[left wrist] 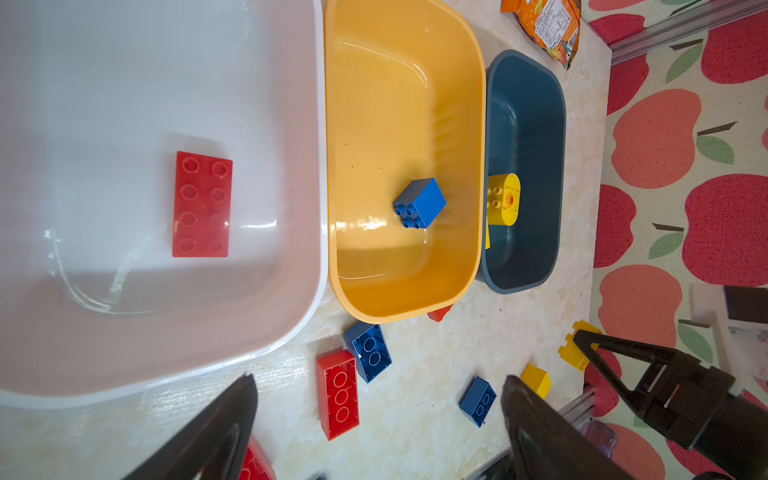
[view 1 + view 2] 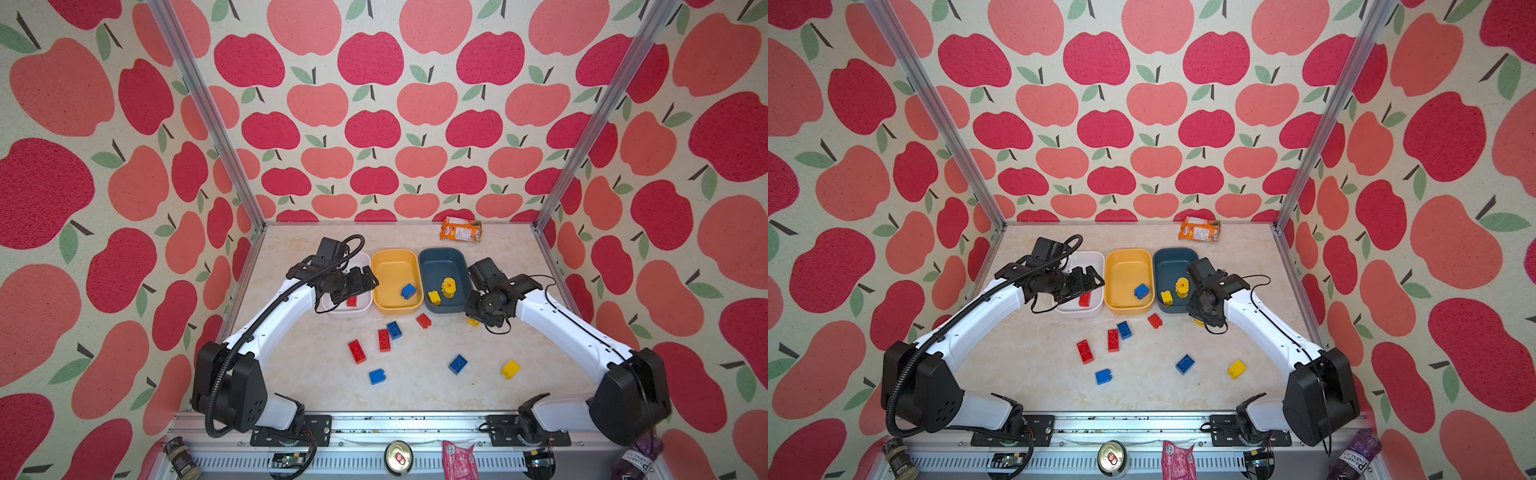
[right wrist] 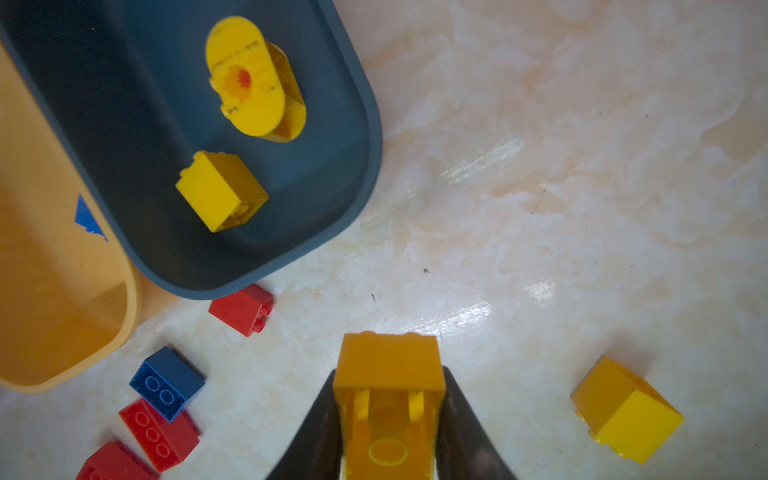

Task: Sort the legos into containers by color
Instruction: 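Carry the yellow brick into the teal tray and release it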

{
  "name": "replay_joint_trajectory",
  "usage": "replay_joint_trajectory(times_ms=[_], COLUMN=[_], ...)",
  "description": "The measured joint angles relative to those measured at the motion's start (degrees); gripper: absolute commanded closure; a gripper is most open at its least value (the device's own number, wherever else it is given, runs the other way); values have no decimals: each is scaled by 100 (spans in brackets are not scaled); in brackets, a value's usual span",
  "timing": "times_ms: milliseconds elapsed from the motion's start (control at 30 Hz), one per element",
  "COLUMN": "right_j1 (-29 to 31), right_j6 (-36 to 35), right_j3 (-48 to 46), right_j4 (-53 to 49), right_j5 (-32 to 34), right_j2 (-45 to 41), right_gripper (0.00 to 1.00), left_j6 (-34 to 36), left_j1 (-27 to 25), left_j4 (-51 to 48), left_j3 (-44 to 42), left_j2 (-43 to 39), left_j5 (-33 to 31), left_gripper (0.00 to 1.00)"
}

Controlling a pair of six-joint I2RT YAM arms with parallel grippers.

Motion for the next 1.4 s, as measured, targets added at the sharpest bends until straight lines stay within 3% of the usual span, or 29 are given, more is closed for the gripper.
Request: replay_joint_trajectory(times_ms=[500, 1033, 1400], right_j1=[-186, -358, -367], right_j6=[-1908, -2612, -2695], right_j3=[2426, 2590, 2590], right_j4=[-352, -396, -391], right_j5=[334, 511, 507], right_j2=[2352, 3268, 3327], right_gripper=[71, 71, 59], left_j6=[-188, -356, -361], left_j1=[118, 151, 151], left_j4=[0, -2, -2], left_j3=[-400, -649, -647], left_j2=[-564, -852, -852], left_j5=[-33, -264, -304], left_gripper=[5, 4, 3])
